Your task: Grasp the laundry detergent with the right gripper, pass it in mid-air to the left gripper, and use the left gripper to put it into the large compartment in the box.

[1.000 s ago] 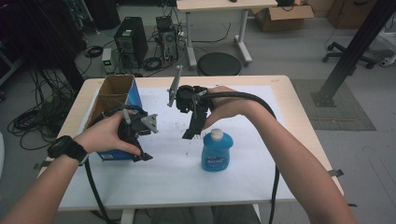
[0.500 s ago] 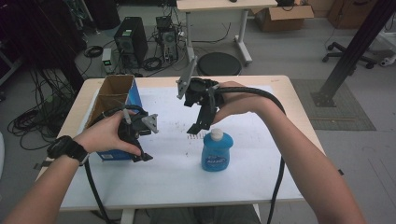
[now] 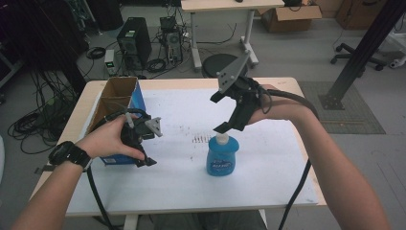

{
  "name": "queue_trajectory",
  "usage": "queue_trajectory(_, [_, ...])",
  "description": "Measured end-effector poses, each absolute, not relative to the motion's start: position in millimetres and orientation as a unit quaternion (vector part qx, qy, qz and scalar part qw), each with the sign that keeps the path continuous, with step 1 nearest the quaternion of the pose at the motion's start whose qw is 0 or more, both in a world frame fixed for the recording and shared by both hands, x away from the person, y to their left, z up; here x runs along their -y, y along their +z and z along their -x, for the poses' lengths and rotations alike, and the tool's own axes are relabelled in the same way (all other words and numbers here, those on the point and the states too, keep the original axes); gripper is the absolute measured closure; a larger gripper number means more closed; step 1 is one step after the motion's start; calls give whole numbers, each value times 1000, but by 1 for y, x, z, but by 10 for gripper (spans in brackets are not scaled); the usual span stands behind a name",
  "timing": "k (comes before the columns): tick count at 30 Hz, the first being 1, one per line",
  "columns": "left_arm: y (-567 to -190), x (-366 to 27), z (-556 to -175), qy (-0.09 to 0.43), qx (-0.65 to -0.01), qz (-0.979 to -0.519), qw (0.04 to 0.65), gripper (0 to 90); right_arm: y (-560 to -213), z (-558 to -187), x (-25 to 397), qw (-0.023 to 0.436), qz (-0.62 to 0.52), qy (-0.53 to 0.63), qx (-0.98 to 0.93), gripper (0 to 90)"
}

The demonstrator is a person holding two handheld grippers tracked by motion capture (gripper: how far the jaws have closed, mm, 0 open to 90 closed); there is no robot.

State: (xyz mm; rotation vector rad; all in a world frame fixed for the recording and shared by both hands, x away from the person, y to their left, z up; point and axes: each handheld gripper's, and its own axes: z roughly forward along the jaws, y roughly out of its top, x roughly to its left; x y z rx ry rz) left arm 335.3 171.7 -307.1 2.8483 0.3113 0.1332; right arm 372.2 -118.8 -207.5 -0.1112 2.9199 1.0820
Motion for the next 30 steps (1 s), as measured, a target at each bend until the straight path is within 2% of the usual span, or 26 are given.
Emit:
queue_trajectory(15, [-308, -166, -333, 44, -103, -984, 136, 57, -247, -365, 178, 2, 4, 417, -909, 25])
queue_trajectory(30, [-307, -167, -332, 45, -108, -984, 137, 56, -295, -363, 203, -19, -24, 452, -892, 11])
